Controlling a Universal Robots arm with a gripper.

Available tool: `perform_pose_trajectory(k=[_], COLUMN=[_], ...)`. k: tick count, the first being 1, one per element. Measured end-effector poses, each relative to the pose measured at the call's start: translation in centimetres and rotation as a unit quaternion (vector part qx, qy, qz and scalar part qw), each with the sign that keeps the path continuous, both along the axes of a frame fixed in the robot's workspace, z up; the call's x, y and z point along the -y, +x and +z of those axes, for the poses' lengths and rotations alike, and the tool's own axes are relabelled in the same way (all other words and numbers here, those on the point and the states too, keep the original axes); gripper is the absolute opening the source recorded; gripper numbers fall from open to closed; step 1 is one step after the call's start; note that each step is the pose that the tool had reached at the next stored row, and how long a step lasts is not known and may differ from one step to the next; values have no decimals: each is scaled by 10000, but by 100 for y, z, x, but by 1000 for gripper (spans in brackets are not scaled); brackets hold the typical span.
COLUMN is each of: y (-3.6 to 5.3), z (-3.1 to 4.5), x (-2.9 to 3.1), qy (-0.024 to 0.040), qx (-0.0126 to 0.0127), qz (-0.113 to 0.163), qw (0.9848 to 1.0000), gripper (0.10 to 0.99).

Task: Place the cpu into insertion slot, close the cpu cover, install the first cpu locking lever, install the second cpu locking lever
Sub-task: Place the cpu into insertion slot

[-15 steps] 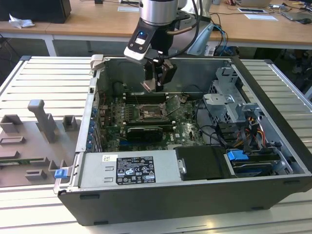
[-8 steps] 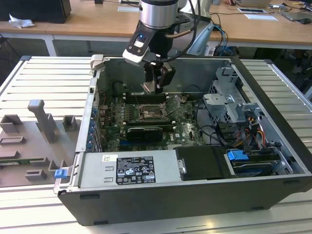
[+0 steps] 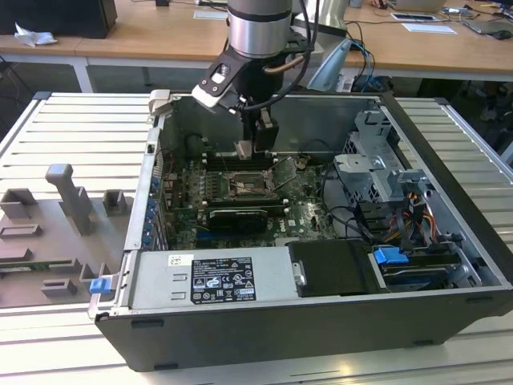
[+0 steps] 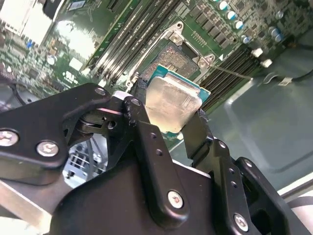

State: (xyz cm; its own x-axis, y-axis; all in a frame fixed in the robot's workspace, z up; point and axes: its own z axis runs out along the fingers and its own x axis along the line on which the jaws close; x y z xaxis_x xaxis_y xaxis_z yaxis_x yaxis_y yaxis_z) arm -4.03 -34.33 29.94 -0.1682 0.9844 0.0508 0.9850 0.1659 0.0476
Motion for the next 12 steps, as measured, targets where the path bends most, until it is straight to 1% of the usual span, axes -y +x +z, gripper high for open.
perform_pose_trajectory(k=[3, 5, 12], y=[0, 0, 0], z=[-31, -49, -90], x=[0, 0, 0], qy=[0, 0, -2], qx=[-2, -6, -15], qz=[-220, -303, -355], qw=[9998, 9995, 9994], gripper=[537, 537, 537])
